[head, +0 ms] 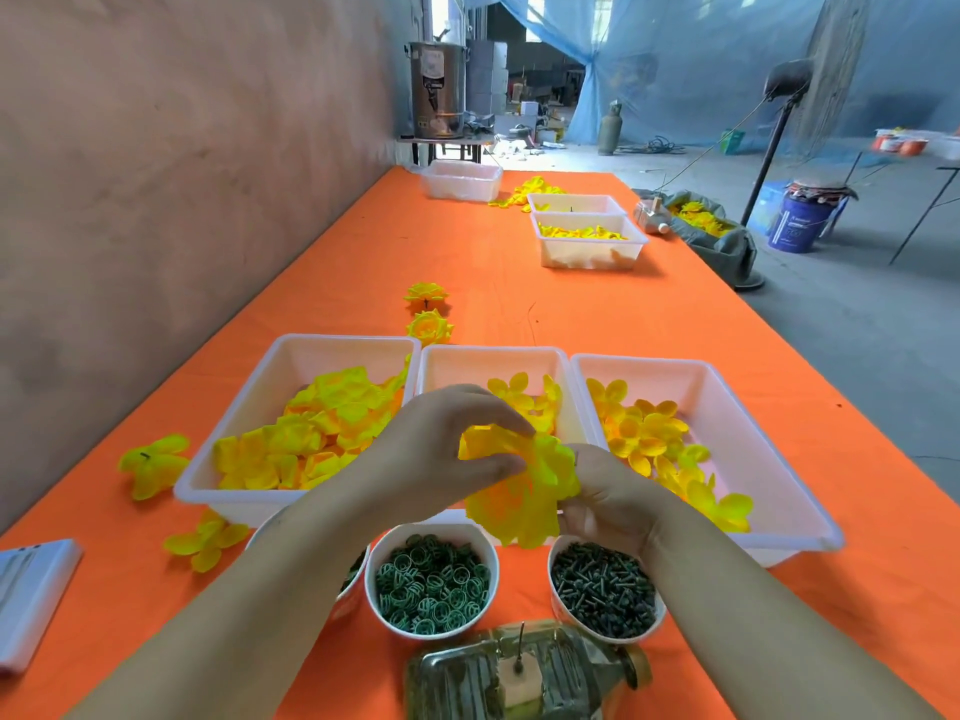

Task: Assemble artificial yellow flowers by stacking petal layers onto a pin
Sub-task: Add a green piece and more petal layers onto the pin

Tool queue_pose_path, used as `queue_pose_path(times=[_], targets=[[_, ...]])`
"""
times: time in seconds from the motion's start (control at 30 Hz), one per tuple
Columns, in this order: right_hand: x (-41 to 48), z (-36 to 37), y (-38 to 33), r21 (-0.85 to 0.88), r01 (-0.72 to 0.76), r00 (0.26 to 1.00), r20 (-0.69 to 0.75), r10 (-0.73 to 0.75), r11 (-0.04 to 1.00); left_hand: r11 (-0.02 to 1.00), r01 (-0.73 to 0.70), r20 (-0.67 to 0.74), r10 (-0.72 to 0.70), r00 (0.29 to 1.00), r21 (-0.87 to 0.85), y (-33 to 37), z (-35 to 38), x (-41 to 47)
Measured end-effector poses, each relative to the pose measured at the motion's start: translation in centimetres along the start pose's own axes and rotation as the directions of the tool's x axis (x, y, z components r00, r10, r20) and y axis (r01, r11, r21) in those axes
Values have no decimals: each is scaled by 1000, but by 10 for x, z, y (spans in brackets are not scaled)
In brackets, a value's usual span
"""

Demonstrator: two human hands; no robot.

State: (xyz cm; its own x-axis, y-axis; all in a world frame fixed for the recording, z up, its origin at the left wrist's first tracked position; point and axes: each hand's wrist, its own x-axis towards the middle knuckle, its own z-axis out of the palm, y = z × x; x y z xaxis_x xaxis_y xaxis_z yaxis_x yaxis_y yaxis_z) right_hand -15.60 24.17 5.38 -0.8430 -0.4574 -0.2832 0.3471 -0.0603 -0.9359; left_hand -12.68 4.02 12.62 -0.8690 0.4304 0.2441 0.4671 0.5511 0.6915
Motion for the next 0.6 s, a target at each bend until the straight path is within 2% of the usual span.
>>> queue_pose_path(times=[0.07, 0.2, 0.27, 0.3, 0.37, 0.43, 0.53, 0.6], targets=[[-1, 0, -3, -34, 11, 1000, 18, -10, 999, 1000, -16, -19, 16, 1000, 2, 0, 2, 2], [-5, -4, -6, -9, 33, 999, 17, -32, 999, 1000, -5, -157, 2, 988, -20, -7, 6, 5], [-6, -3, -9, -18, 32, 999, 10, -32, 999, 996, 17, -173, -31, 984, -84, -12, 8, 4], [-6, -3, -10, -37, 22, 1000, 14, -22, 999, 987, 39, -148, -63, 987, -157, -14, 9, 3], [-4, -1, -13, -84, 2, 1000, 24, 0, 996, 934, 151, -5, -161, 987, -324, -15, 5, 3], [-1, -1, -14, -86, -14, 1000, 23, 16, 996, 874, 270, 135, -235, 962, -404, -20, 0, 3], [4, 2, -16, -28, -5, 1000, -10, 5, 1000, 908, 268, 113, -245, 963, -322, -28, -3, 7], [8, 7, -16, -6, 3, 998, -57, -3, 1000, 871, 331, 38, -341, 939, -362, -36, 2, 12]])
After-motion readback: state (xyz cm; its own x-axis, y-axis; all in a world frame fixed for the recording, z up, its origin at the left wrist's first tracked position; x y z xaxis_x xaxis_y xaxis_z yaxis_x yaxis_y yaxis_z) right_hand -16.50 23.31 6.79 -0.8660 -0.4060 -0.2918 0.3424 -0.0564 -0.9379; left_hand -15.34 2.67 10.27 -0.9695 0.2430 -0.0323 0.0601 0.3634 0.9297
